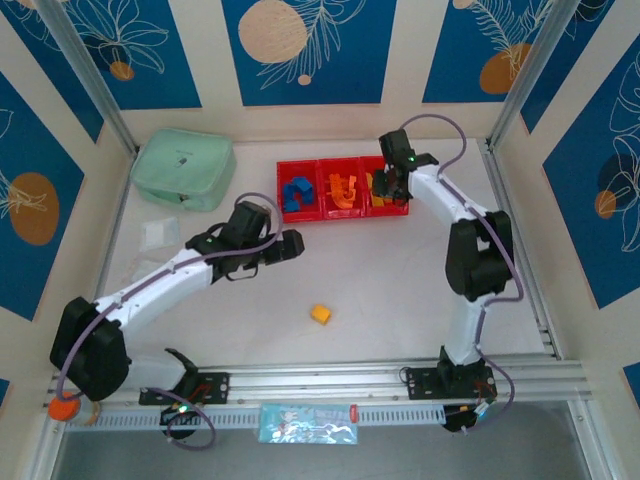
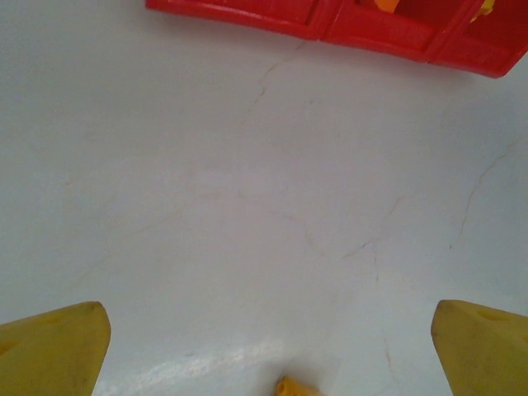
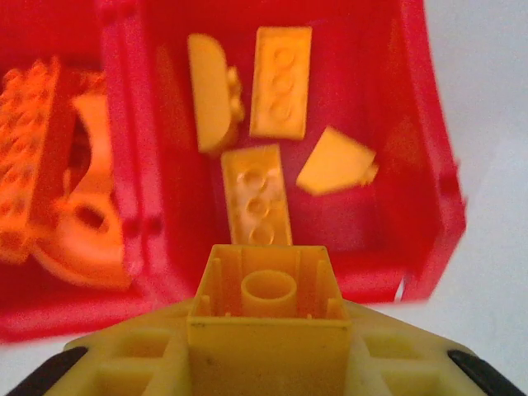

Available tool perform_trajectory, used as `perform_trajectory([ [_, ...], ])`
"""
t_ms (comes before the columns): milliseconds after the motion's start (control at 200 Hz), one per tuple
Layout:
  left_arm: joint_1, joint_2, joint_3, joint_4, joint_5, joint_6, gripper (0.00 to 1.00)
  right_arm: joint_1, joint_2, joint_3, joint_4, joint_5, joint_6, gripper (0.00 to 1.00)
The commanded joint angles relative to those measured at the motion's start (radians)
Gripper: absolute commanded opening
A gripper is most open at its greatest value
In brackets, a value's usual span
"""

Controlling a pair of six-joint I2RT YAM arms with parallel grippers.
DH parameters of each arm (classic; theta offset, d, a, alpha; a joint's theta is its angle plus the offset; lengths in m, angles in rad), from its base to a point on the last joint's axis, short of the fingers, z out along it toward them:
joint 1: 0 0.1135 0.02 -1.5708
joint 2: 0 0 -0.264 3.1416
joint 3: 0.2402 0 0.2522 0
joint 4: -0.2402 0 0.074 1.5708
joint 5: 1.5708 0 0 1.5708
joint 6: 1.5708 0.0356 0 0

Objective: Sort the legos into containers by color
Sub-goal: Place the lego in the container, then pick up the lego from the bottom-center of the table.

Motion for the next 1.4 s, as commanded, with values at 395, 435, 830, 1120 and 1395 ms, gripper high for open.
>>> perform_trajectory([
  [395, 0.035, 0.043, 0.076, 0.02, 0.025, 0.038, 0.99, -0.016, 0.152, 0.238, -0.055, -0.016, -0.047, 0.6],
  [435, 0.035, 0.034, 0.071, 0.015, 0.026, 0.038, 0.99, -0.012, 0.114, 0.207, -0.055, -0.023, -0.038, 0.61],
  [830, 0.037, -0.15, -0.04, -0.082, 0.0, 0.013, 0.99, 0.162, -0.268, -0.214, -0.079, -0.117, 0.065, 0.68],
  [1120, 0.039, -0.351, -0.166, -0.206, -0.062, -0.028, 0.99, 0.453, -0.387, -0.438, -0.115, -0.145, 0.154, 0.74],
  [1395, 0.039, -0.487, -0.27, -0.273, -0.092, -0.1, 0.99, 0.698, -0.329, -0.537, -0.041, -0.157, 0.247, 0.8],
])
